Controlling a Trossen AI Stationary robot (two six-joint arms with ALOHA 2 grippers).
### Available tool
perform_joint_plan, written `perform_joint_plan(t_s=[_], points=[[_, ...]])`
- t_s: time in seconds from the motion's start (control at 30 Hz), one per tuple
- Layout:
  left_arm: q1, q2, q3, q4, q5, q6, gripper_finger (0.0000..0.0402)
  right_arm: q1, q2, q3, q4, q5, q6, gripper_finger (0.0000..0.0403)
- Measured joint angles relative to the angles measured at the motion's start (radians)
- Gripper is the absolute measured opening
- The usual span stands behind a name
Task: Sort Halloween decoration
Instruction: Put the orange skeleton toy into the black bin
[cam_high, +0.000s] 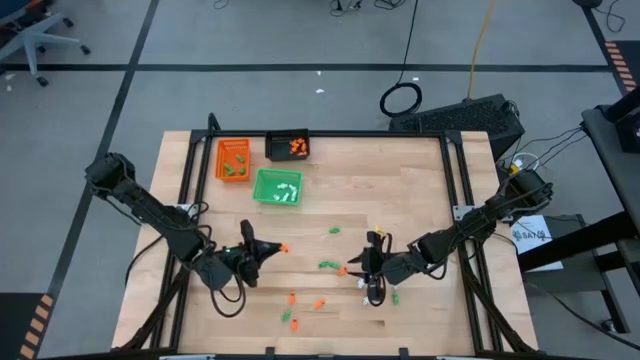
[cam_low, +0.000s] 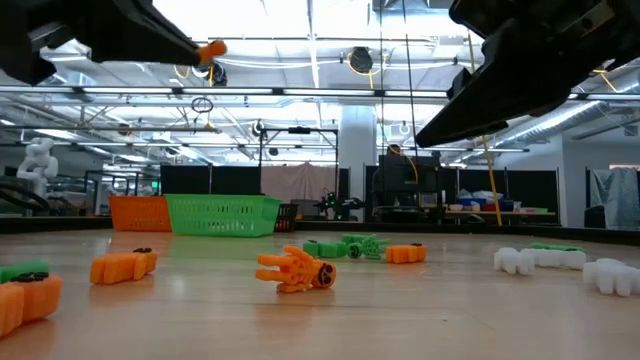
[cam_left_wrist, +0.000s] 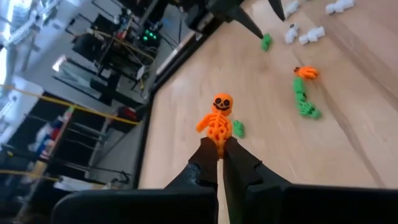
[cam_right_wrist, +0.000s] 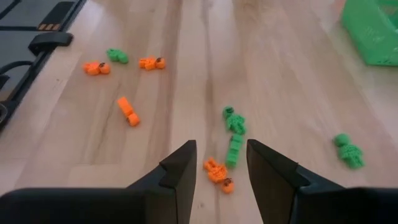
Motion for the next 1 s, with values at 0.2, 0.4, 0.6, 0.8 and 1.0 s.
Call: perform_joint_plan(t_s=[0.2, 0.4, 0.6, 0.8, 1.0], points=[[-0.009, 0.0, 0.024, 0.009, -0.003, 0.073, 0.0, 0.005, 0.0, 0.0, -0.005, -0.006, 0.0, 0.0125], [-0.01, 0.0, 0.042, 0.01, -0.003, 0.109, 0.0, 0.005, 0.0, 0.0, -0.008, -0.006, 0.035, 0.0125], [-0.01, 0.0, 0.046, 0.011, -0.003, 0.105, 0.0, 0.005, 0.016, 0.0, -0.011, -0.006, 0.066, 0.0125], [0.005, 0.0, 0.046, 0.055, -0.002, 0.025, 0.0, -0.01, 0.1, 0.0, -0.007, -0.013, 0.069, 0.0132], [0.061, -0.006, 0.046, 0.123, -0.001, -0.007, 0.0, -0.012, 0.178, -0.001, 0.014, -0.002, 0.021, 0.0161]])
